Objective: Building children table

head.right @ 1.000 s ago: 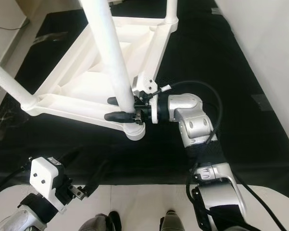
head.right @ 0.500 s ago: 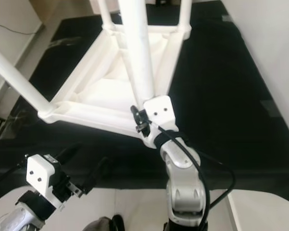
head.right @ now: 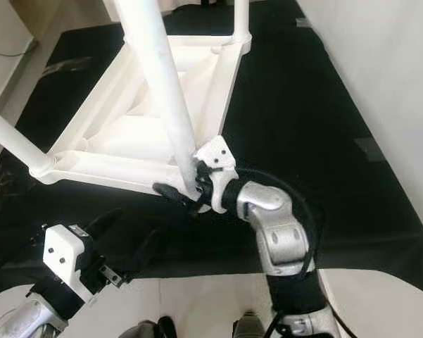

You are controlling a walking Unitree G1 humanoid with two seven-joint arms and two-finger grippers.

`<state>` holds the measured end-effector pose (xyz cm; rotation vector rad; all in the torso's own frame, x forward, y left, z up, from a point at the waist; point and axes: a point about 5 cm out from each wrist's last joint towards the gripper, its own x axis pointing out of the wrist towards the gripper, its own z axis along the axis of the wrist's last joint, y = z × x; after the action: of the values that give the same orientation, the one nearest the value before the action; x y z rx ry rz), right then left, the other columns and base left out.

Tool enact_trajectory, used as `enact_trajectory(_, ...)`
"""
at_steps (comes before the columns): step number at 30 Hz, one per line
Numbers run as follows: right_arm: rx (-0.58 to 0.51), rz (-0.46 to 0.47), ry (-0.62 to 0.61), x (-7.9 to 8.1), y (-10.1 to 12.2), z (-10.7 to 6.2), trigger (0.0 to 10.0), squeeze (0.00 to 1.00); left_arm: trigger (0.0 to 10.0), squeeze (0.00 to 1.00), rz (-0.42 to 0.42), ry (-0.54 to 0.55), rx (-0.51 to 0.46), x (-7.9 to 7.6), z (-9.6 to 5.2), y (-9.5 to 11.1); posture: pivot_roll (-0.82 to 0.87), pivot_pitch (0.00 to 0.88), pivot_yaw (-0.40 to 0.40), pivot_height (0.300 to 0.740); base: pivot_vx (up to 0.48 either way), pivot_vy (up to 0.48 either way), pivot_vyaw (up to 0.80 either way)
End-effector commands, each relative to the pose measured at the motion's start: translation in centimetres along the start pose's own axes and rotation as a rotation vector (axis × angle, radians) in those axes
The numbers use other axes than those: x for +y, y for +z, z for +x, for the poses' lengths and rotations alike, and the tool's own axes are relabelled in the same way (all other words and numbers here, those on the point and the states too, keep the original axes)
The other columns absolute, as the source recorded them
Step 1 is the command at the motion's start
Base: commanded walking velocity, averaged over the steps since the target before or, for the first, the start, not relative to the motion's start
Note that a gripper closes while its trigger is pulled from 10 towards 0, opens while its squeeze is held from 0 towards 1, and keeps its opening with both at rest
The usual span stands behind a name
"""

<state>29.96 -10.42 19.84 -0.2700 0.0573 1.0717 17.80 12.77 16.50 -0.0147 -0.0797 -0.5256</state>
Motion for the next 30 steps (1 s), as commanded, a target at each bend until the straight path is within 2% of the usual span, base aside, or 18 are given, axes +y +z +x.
enact_trajectory(1, 0.037, -0.017, 0.116, 0.8, -0.5, 0.7, 10.0, 0.0, 10.0, 0.0, -0.002, 0.009, 0.022, 0.1, -0.2, -0.5, -0.04, 0.247, 0.117, 0.74, 0.0, 0.0, 0.0)
enact_trajectory(3, 0.018, -0.006, 0.16, -0.7, 0.0, 1.3, 10.0, 0.0, 10.0, 0.0, -0.003, 0.004, 0.023, 0.1, -0.3, -0.5, -0.03, 0.244, 0.12, 0.74, 0.0, 0.0, 0.0)
enact_trajectory(4, 0.018, -0.006, 0.16, -0.7, 0.0, 1.3, 10.0, 0.0, 10.0, 0.0, -0.003, 0.004, 0.023, 0.1, -0.3, -0.5, -0.03, 0.244, 0.12, 0.74, 0.0, 0.0, 0.0)
enact_trajectory(8, 0.016, -0.006, 0.207, -2.6, 0.3, 2.3, 10.0, 0.0, 10.0, 0.0, -0.002, 0.001, 0.026, 0.0, -0.4, -0.5, -0.01, 0.245, 0.121, 0.74, 0.0, 0.0, 0.0)
enact_trajectory(9, -0.001, 0.001, 0.22, -3.2, 0.7, 2.5, 7.5, 0.0, 10.0, 0.0, -0.001, 0.002, 0.028, -0.1, -0.5, -0.4, -0.01, 0.246, 0.12, 0.74, 0.0, 0.0, 0.0)
enact_trajectory(11, -0.014, 0.006, 0.226, -3.5, 1.0, 2.6, 7.5, 0.0, 10.0, 0.0, -0.001, 0.003, 0.029, -0.2, -0.5, -0.4, -0.01, 0.246, 0.12, 0.74, 0.0, 0.0, 0.0)
enact_trajectory(12, -0.031, 0.01, 0.253, -3.8, 1.3, 2.6, 5.6, 0.0, 10.0, 0.0, -0.001, 0.004, 0.03, -0.2, -0.6, -0.4, -0.01, 0.248, 0.121, 0.74, 0.0, 0.0, 0.0)
enact_trajectory(14, -0.031, 0.01, 0.253, -3.8, 1.3, 2.6, 5.6, 0.0, 10.0, 0.0, -0.001, 0.004, 0.03, -0.2, -0.6, -0.4, -0.01, 0.248, 0.121, 0.74, 0.0, 0.0, 0.0)
enact_trajectory(15, -0.044, 0.02, 0.318, -4.3, 1.5, 2.1, 0.0, 0.0, 10.0, 0.0, -0.003, 0.002, 0.032, -0.3, -0.6, -0.4, -0.01, 0.251, 0.122, 0.74, 0.0, 0.0, 0.0)
enact_trajectory(20, -0.044, 0.024, 0.343, -4.8, 1.6, 1.6, 0.0, 0.0, 10.0, 0.0, -0.006, -0.001, 0.034, -0.3, -0.7, -0.4, -0.01, 0.253, 0.12, 0.74, 0.0, 0.0, 0.0)
enact_trajectory(23, -0.049, 0.04, 0.303, -5.1, 1.3, 1.2, 0.0, 0.0, 10.0, 0.0, -0.008, -0.003, 0.033, -0.4, -0.7, -0.4, -0.02, 0.253, 0.117, 0.74, 0.0, 0.0, 0.0)
enact_trajectory(26, -0.054, 0.062, 0.182, -4.8, -0.1, 0.1, 0.0, 0.0, 10.0, 0.0, -0.01, -0.001, 0.032, -0.5, -0.7, -0.4, -0.03, 0.254, 0.113, 0.74, 0.0, 0.0, 0.0)
enact_trajectory(29, -0.049, 0.096, 0.122, -4.4, -0.7, -0.4, 0.0, 0.0, 10.0, 0.0, -0.011, -0.001, 0.031, -0.5, -0.7, -0.4, -0.04, 0.257, 0.111, 0.74, 0.0, 0.0, 0.0)
enact_trajectory(30, -0.029, 0.113, 0.027, -3.5, -1.5, -1.0, 0.0, 0.0, 10.0, 0.0, -0.011, 0.0, 0.032, -0.4, -0.8, -0.4, -0.04, 0.261, 0.109, 0.74, 0.0, 0.0, 0.0)
